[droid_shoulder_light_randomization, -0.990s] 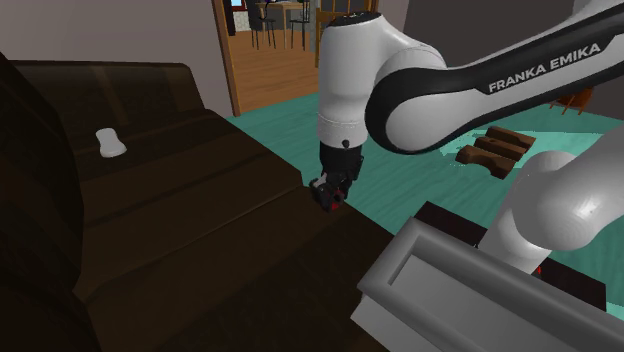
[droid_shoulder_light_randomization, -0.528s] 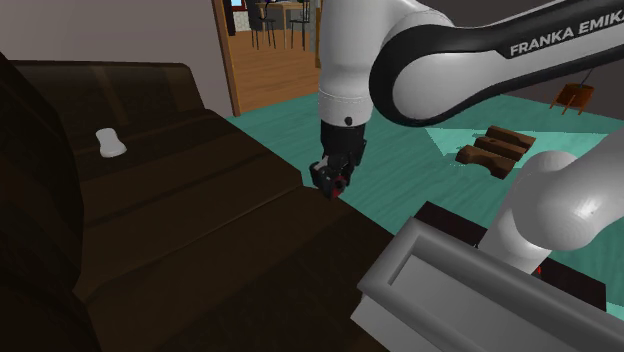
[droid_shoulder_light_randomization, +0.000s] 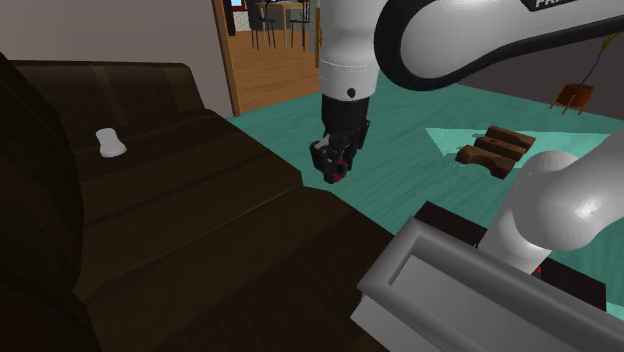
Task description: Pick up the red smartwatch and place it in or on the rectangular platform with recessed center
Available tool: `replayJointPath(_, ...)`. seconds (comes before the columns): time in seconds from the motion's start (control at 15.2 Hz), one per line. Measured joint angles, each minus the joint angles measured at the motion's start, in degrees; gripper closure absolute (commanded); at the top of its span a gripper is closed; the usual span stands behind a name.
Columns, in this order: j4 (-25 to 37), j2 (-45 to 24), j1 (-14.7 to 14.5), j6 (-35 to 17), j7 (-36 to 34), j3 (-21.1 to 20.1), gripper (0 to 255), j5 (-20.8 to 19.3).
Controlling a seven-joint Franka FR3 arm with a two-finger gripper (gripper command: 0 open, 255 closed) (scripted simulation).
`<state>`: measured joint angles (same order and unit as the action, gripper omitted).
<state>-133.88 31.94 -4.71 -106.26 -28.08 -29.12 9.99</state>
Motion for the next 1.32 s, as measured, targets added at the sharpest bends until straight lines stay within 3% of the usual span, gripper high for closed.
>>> replayJointPath(0.66, 5.97, 0.93, 0.05, 6.89, 0.02, 1.14, 255, -0.41)
replayJointPath(1.32, -1.68, 17.14, -8.26, 14.83, -6.16, -1.00, 255, 6.90)
